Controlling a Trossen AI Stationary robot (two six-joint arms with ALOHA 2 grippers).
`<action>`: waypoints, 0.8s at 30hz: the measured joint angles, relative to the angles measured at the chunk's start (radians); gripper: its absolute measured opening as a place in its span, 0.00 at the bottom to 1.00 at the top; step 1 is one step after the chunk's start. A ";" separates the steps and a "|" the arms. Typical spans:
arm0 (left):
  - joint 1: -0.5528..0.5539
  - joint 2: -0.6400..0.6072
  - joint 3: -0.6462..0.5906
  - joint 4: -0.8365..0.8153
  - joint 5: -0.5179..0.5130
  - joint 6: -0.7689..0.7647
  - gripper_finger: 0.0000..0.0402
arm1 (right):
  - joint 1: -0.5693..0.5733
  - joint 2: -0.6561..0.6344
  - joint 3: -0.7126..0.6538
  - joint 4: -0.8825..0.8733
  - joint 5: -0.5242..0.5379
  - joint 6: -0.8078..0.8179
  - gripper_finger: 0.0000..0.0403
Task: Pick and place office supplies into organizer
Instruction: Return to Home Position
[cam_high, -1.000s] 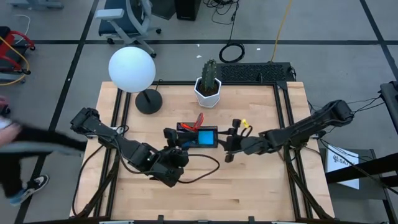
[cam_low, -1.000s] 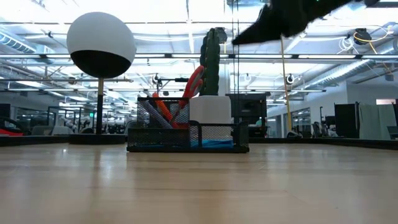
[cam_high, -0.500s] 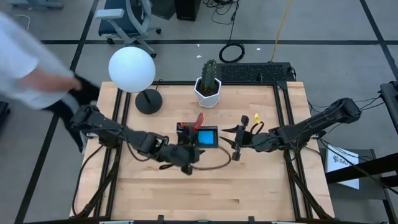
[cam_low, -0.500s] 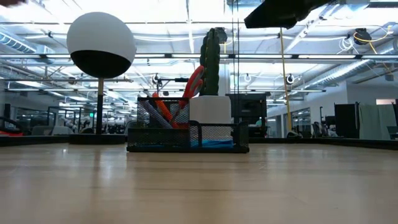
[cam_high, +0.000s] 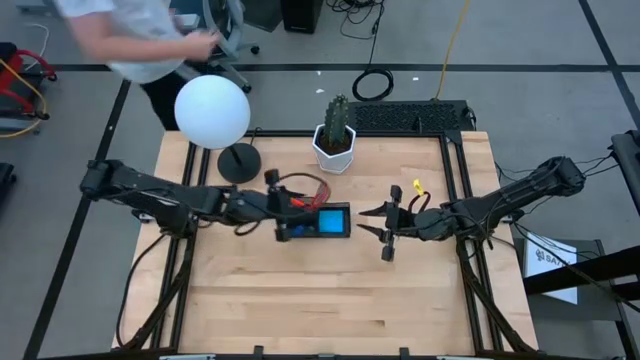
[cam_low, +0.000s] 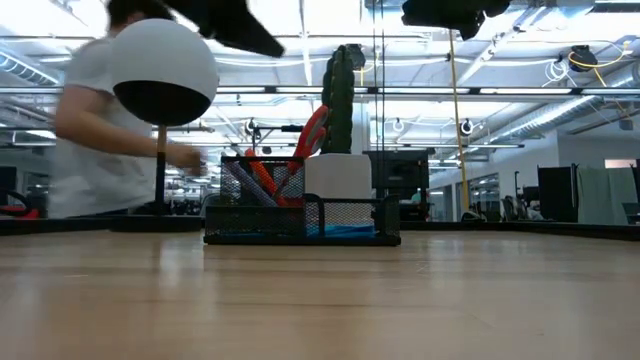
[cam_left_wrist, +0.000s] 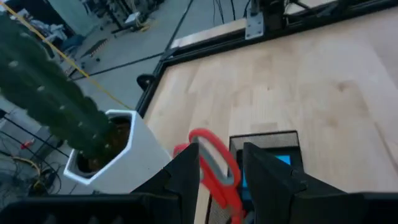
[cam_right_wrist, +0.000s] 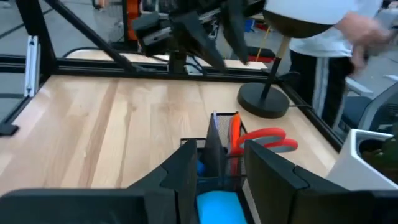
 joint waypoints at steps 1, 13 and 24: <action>0.005 -0.028 -0.026 0.011 0.004 0.000 0.32 | 0.000 -0.007 0.000 -0.009 0.006 0.000 0.31; 0.067 -0.317 -0.281 0.179 0.221 0.000 0.32 | -0.015 -0.100 0.000 -0.056 0.000 -0.020 0.31; 0.119 -0.514 -0.425 0.264 0.370 0.004 0.32 | -0.014 -0.350 -0.186 0.085 -0.042 -0.041 0.31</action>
